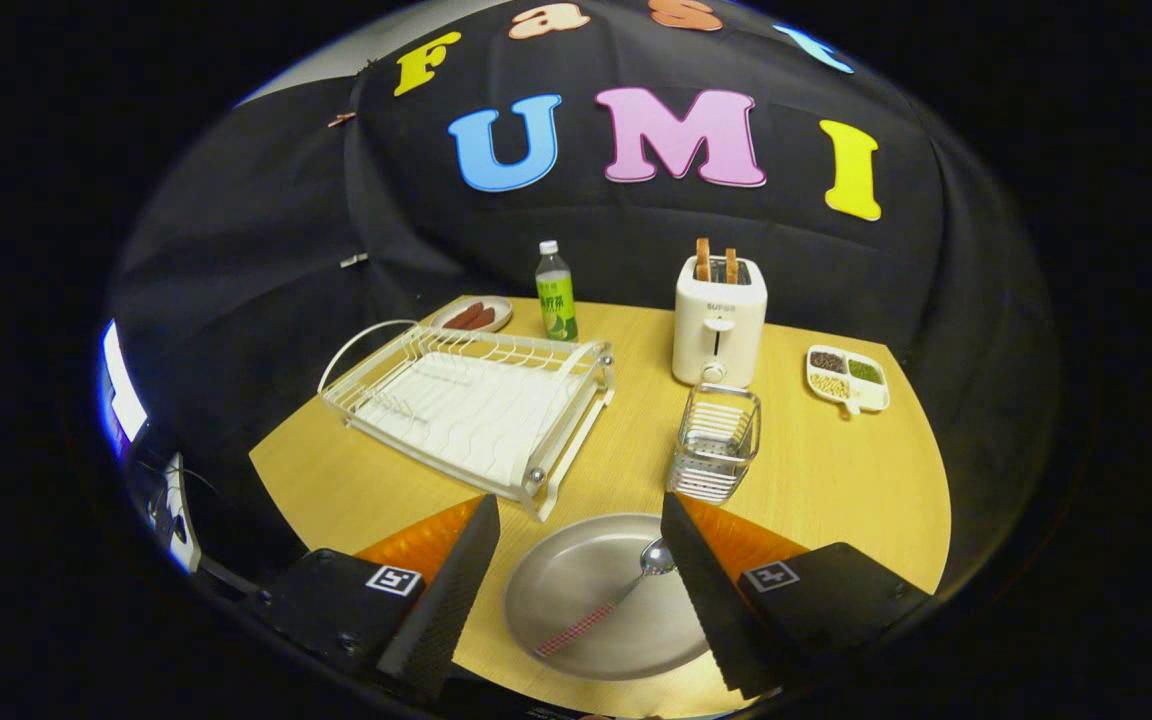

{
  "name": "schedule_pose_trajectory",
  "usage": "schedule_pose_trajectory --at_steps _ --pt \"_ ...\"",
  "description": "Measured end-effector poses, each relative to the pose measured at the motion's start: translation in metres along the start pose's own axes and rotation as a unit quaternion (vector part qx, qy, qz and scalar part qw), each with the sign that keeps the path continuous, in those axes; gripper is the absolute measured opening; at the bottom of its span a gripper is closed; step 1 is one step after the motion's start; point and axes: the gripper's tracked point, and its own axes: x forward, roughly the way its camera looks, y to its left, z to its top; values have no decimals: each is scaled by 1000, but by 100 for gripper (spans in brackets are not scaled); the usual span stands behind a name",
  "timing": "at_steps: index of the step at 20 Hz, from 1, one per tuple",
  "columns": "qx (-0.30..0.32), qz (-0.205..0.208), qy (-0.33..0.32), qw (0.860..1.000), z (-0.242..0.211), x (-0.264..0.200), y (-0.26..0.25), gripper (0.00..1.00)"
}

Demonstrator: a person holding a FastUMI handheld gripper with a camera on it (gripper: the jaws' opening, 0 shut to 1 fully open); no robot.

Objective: Take the plate from the dish rack, then take the spoon from the basket and place it into the plate.

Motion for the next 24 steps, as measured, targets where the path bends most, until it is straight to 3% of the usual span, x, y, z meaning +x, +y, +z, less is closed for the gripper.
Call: schedule_pose_trajectory --at_steps 6,13,20,24 --pt "-5 -39 -101 994 82 -41 -7 99" --pt "-58 -99 -210 971 174 -101 -5 99" --pt "-13 -159 -264 951 222 -147 2 98" --pt "18 -187 -268 945 224 -152 7 98"
